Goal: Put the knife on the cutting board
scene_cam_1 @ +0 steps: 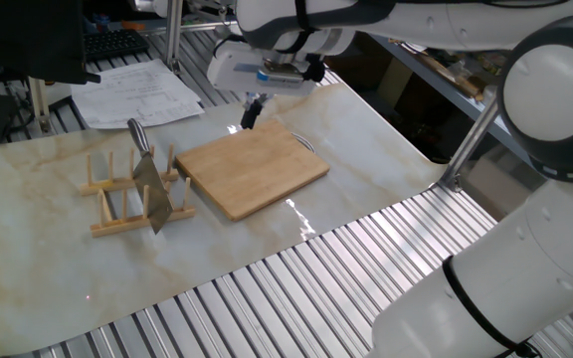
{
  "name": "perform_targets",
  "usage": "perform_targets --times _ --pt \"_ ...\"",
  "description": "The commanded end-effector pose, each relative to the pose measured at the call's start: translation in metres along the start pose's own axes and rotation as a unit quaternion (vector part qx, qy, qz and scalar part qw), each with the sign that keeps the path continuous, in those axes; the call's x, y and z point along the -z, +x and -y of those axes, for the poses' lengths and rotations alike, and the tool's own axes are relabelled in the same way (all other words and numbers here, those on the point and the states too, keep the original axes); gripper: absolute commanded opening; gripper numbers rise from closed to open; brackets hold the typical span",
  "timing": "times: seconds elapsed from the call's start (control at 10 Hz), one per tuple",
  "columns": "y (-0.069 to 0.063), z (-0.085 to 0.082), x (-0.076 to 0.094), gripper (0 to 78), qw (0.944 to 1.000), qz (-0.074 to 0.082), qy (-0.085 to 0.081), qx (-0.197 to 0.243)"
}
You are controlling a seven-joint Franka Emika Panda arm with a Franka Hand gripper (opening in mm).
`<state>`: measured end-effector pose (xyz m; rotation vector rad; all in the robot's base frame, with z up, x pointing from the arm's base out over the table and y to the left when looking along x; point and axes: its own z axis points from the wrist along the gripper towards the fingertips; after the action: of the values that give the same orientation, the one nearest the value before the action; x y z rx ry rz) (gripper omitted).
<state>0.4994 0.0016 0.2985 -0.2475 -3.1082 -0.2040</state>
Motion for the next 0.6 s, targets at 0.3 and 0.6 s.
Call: perform_targets --times 0.3,0.6 --pt "-0.006 -0.034 0.007 0.0 0.9996 0.003 -0.010 -0.028" --pt "-0.009 -0.050 0.009 0.0 0.9994 0.015 -0.013 -0.029"
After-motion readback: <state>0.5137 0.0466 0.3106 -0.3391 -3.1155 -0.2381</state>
